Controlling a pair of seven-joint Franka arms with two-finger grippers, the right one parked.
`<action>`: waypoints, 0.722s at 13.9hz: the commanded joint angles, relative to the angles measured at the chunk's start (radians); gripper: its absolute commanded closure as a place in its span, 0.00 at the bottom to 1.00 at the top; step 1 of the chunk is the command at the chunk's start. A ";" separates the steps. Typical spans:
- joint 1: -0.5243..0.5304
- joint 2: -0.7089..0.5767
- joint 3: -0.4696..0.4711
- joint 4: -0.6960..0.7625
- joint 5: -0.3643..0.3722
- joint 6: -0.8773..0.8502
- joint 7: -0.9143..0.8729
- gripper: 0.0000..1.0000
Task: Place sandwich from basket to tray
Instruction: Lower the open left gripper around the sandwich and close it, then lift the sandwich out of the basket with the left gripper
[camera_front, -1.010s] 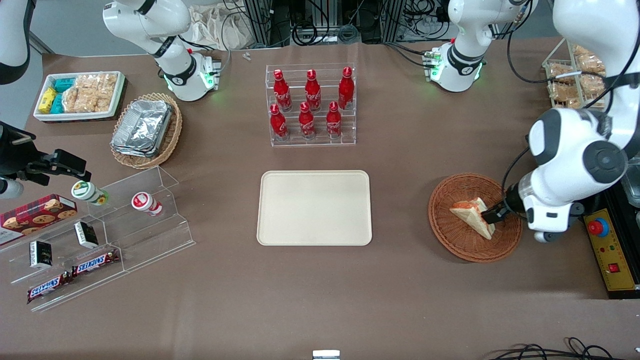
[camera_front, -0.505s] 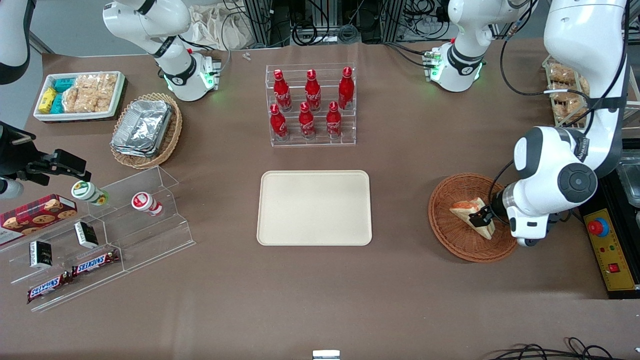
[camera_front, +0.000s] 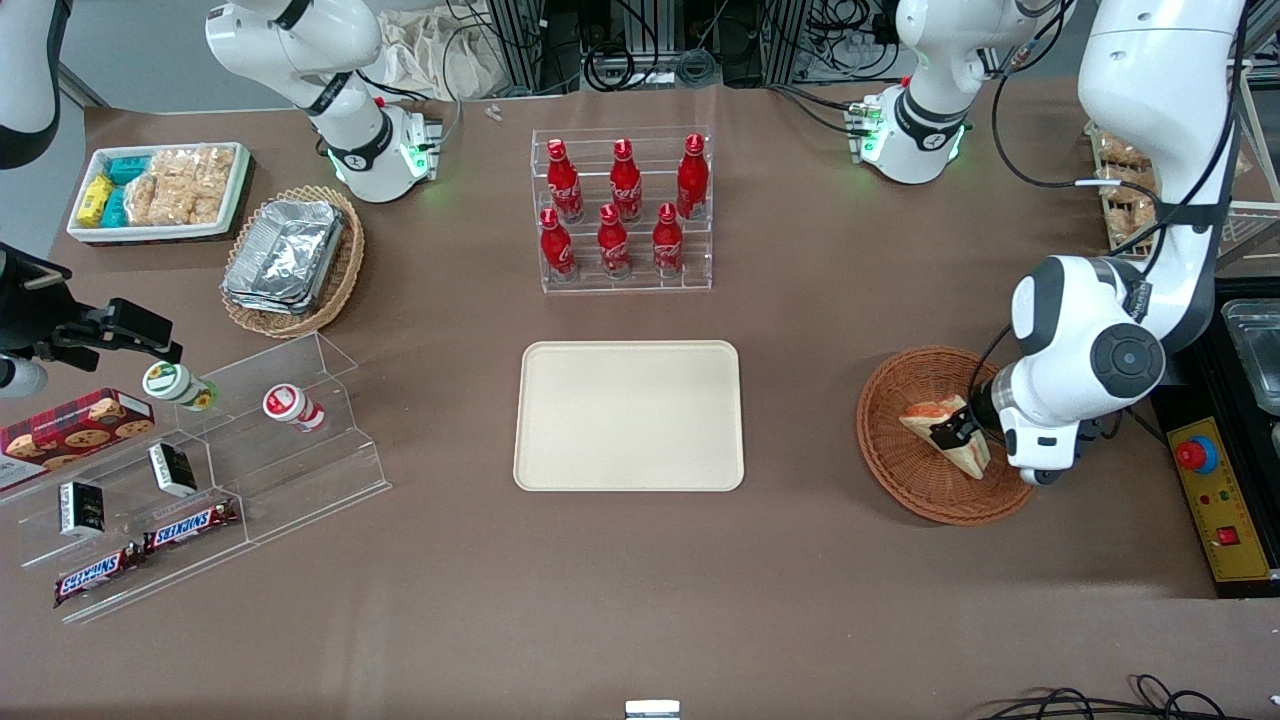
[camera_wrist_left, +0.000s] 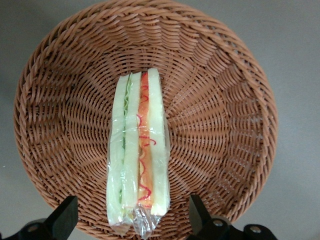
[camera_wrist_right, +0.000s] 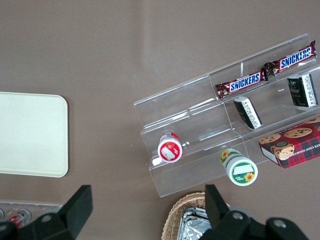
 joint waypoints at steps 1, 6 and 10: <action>0.002 0.011 0.002 -0.021 0.057 0.030 -0.008 0.00; 0.004 0.066 0.002 -0.010 0.060 0.068 -0.008 0.03; 0.011 0.077 0.003 0.005 0.054 0.088 -0.023 0.83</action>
